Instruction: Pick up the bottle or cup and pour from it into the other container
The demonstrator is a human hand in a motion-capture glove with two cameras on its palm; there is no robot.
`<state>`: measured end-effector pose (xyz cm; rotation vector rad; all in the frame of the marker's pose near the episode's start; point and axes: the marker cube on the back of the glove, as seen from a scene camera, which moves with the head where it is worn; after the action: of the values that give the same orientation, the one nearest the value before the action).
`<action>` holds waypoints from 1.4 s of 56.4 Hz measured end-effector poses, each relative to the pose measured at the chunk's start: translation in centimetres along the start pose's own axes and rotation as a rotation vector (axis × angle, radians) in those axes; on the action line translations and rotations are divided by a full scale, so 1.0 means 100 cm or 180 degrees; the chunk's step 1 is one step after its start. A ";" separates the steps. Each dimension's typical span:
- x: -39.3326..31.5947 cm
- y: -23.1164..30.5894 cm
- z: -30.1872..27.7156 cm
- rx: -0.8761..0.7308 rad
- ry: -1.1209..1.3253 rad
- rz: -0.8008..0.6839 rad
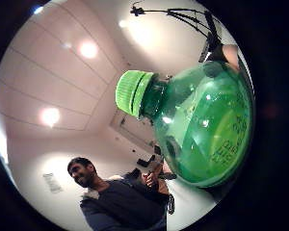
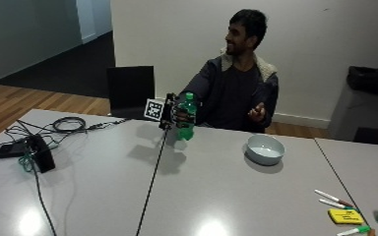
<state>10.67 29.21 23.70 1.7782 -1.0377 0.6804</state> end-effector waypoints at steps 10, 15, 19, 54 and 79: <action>-0.047 -0.034 0.023 0.0390 0.0077 -0.0086; -0.066 -0.022 0.026 0.0043 0.0126 -0.0159; -0.075 -0.025 0.033 0.0078 0.0192 -0.0156; -0.143 -0.038 0.142 -0.0292 0.2048 0.0389; -0.134 -0.039 0.244 -0.1754 0.3518 -0.0870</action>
<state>7.71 12.49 1.30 0.7993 -0.1672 0.9152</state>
